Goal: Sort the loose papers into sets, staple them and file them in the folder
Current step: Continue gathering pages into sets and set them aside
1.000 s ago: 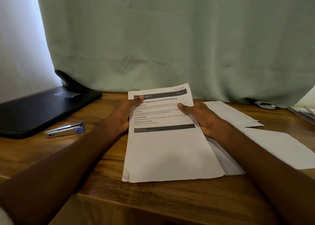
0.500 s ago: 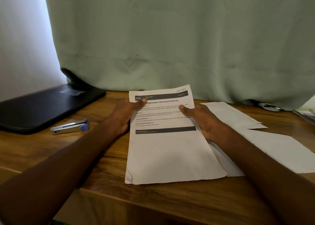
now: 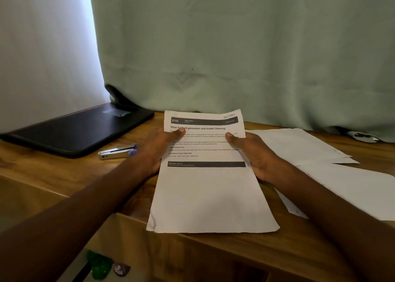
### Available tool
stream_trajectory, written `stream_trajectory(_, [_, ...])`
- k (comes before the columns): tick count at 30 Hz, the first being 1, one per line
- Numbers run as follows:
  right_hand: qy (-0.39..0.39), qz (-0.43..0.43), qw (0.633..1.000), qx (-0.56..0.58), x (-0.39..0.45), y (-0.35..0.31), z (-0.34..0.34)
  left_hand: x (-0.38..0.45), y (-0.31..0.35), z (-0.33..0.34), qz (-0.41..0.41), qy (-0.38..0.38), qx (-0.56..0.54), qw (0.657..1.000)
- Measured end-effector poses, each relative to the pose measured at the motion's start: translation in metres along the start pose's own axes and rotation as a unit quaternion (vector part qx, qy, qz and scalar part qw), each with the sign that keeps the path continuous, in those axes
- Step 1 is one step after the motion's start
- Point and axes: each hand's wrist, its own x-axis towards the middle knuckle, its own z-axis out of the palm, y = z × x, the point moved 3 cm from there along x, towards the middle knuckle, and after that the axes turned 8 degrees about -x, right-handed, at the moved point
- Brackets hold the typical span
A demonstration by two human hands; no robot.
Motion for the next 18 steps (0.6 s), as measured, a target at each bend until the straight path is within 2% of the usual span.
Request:
stream_trajectory(4, [0.019, 0.008, 1.000, 0.005, 0.002, 0.002, 0.004, -0.005, 0.000, 0.002, 0.032, 0.046, 0.038, 0.998])
stream_trajectory(8, [0.044, 0.001, 0.999, -0.011, 0.000, 0.000, 0.002, -0.008, 0.002, 0.002, 0.015, 0.030, 0.030, 0.999])
stream_trajectory(12, [0.025, -0.009, 1.000, -0.008, -0.005, -0.002, 0.003, -0.017, 0.004, 0.001, -0.001, 0.025, 0.028, 0.999])
stream_trajectory(16, [-0.009, -0.049, 0.997, 0.052, -0.006, -0.010, 0.012, -0.031, 0.027, -0.035, 0.061, 0.064, 0.008, 0.996])
stream_trajectory(18, [0.008, -0.052, 0.997, 0.064, -0.005, -0.013, 0.013, -0.042, 0.050, -0.069, 0.086, 0.093, 0.010, 0.992])
